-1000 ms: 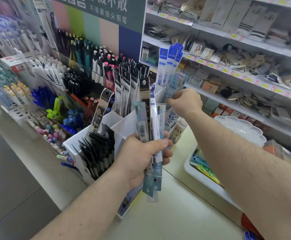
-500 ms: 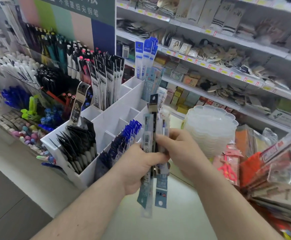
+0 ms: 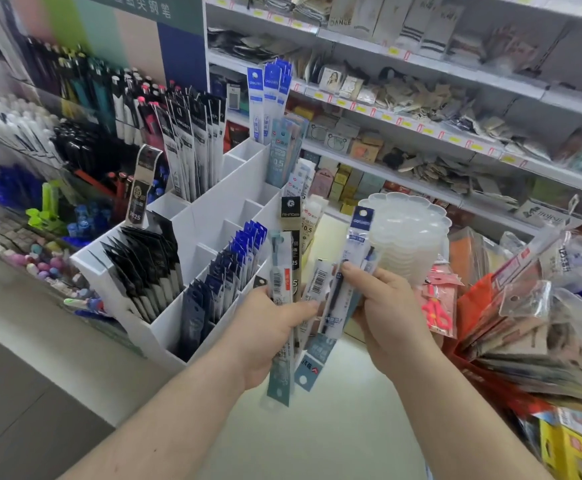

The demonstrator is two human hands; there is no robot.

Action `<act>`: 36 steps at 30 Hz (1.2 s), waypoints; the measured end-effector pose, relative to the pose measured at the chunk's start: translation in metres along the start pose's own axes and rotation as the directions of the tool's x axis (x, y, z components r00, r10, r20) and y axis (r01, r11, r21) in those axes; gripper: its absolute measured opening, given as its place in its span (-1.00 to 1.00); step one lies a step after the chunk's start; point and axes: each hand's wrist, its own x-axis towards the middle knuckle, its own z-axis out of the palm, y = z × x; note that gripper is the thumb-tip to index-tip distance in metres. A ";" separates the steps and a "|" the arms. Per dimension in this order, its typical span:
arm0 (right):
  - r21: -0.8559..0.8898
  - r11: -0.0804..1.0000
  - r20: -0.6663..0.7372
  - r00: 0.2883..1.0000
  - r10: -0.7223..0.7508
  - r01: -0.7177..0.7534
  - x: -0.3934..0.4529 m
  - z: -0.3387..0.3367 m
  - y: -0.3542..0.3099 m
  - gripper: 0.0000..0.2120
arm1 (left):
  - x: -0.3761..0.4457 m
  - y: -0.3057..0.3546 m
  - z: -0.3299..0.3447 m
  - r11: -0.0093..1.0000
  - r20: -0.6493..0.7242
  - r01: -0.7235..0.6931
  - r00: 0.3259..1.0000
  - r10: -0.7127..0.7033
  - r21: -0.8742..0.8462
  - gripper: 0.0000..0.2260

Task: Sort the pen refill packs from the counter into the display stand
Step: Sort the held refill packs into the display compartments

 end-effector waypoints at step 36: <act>-0.364 0.870 0.121 0.943 -0.311 0.333 0.026 0.082 0.071 -0.70 | -0.069 -0.010 -0.069 0.961 -0.479 -0.258 0.835 0.271 0.095 -0.99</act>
